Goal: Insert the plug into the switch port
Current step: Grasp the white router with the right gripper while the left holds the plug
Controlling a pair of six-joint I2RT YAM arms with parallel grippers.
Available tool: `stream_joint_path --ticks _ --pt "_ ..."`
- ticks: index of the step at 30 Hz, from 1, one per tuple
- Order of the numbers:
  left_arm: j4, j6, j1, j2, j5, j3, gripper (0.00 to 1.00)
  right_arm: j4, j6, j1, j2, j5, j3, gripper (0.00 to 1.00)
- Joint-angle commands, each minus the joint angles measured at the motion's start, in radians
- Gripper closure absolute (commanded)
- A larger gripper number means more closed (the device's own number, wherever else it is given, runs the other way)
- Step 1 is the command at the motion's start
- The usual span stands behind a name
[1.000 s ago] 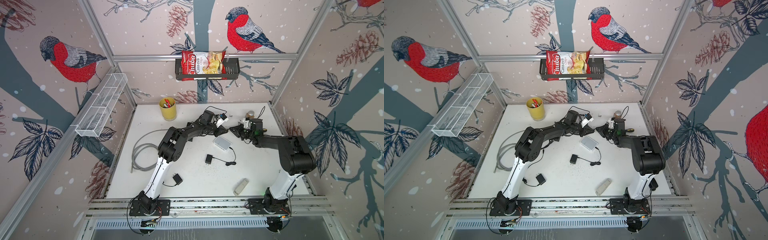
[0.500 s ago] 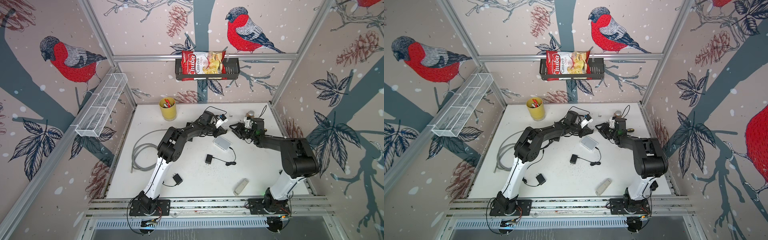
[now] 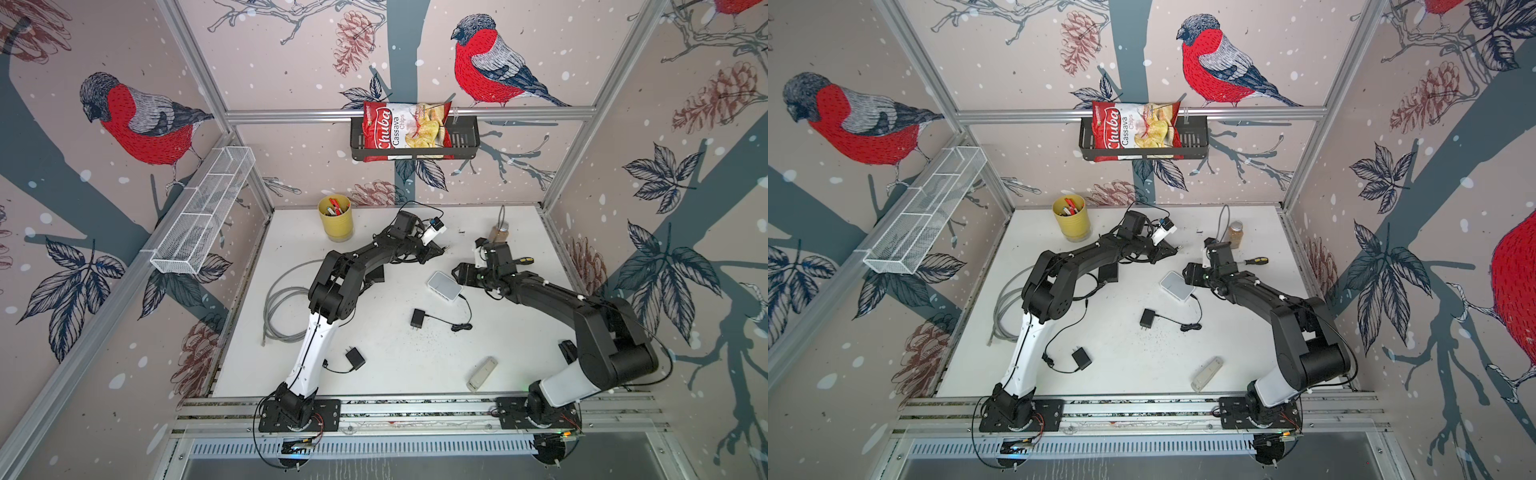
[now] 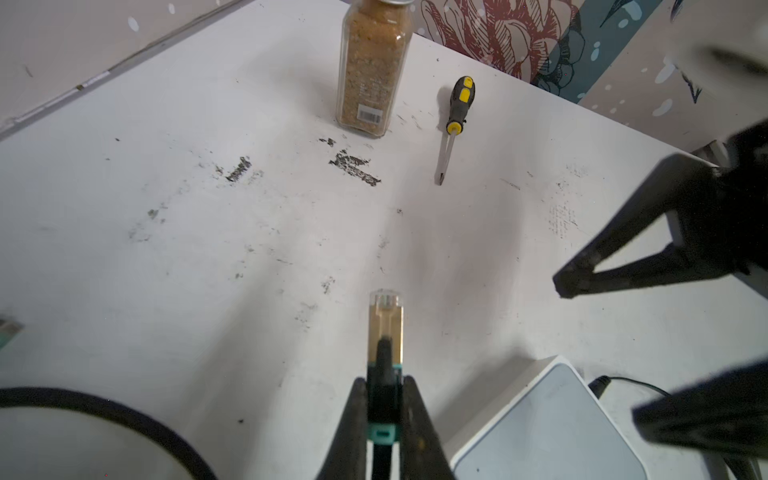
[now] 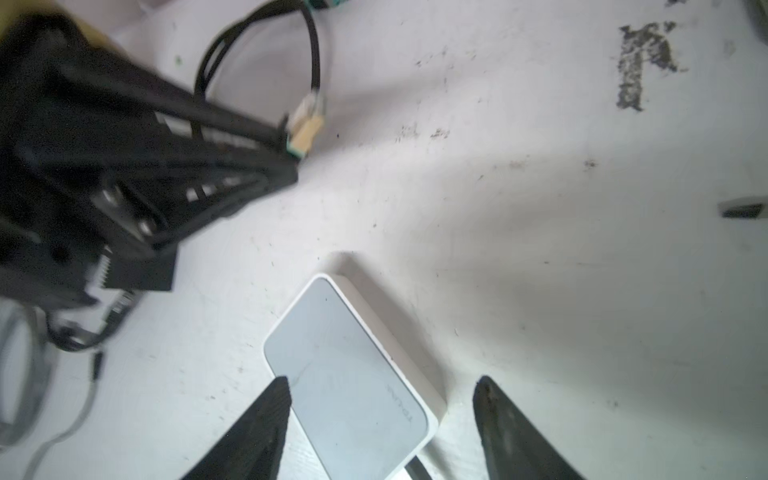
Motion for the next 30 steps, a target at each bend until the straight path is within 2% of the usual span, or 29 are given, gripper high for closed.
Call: stream_joint_path --ticks 1,2,4,11,16,25,30 --pt "-0.02 0.013 0.022 -0.01 0.011 0.008 0.99 -0.075 -0.18 0.028 0.016 0.172 0.014 0.25" --pt "-0.019 0.01 0.026 -0.013 0.014 0.006 0.99 -0.07 -0.191 0.028 0.022 0.159 0.019 0.19" --pt "-0.026 0.015 0.031 -0.016 0.017 0.006 0.99 -0.052 -0.238 0.042 0.023 0.127 0.019 0.01" --pt "-0.054 0.034 0.034 -0.014 0.029 0.012 0.99 -0.011 -0.334 0.088 0.014 0.094 -0.021 0.01" --pt "-0.091 0.057 0.037 -0.001 0.034 0.037 0.99 -0.032 -0.371 0.125 0.087 0.122 0.013 0.0" --pt "-0.137 0.092 0.041 -0.006 0.021 0.038 0.99 -0.048 -0.349 0.127 0.159 0.155 0.041 0.12" --pt "-0.181 0.123 0.037 -0.015 0.01 0.036 0.98 -0.061 -0.265 0.07 0.158 0.154 0.049 0.2"
